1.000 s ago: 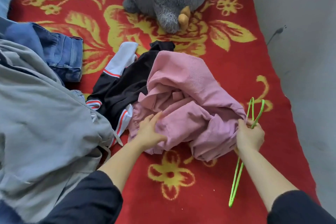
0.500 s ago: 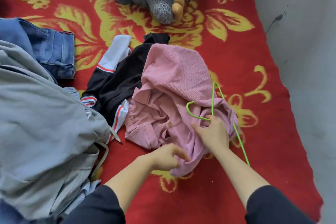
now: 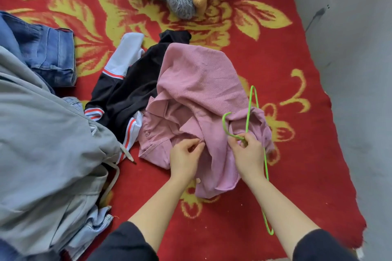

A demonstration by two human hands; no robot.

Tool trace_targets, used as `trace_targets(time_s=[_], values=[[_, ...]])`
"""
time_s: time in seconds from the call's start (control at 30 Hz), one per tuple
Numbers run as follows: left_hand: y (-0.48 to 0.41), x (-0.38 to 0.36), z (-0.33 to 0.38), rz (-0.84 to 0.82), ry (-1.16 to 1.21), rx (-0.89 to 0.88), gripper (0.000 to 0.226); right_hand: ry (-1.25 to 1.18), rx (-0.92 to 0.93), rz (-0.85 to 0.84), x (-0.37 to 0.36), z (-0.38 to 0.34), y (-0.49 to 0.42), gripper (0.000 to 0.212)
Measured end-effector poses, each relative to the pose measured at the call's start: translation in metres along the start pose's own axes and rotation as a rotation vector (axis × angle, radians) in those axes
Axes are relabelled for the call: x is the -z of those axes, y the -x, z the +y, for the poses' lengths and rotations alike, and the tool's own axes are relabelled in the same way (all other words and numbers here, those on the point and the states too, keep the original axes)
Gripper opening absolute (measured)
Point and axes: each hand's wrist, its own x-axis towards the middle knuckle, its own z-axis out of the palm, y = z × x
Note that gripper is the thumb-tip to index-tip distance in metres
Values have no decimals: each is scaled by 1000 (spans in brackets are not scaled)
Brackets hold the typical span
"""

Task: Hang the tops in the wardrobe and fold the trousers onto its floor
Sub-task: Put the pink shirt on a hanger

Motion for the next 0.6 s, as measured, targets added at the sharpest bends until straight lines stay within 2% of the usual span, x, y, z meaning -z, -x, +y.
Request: trace_targets(time_s=[0.07, 0.13, 0.27, 0.37, 0.43, 0.53, 0.6], values=[[16, 5, 1, -110, 158, 59, 13, 9, -45, -79, -5, -10, 3, 23], [28, 10, 0, -224, 202, 59, 28, 5, -99, -159, -12, -18, 7, 30], [43, 13, -2, -454, 122, 14, 23, -27, -212, -305, -20, -22, 6, 46], [47, 17, -9, -574, 82, 51, 46, 49, -190, -353, -16, -11, 2, 42], [43, 23, -12, -454, 103, 154, 49, -67, -207, -336, -9, -4, -2, 28], [28, 33, -16, -122, 20, 219, 39, -281, -275, -290, 7, -1, -3, 12], [20, 37, -8, -88, -10, 171, 31, -404, -340, -288, 22, -6, 0, 11]])
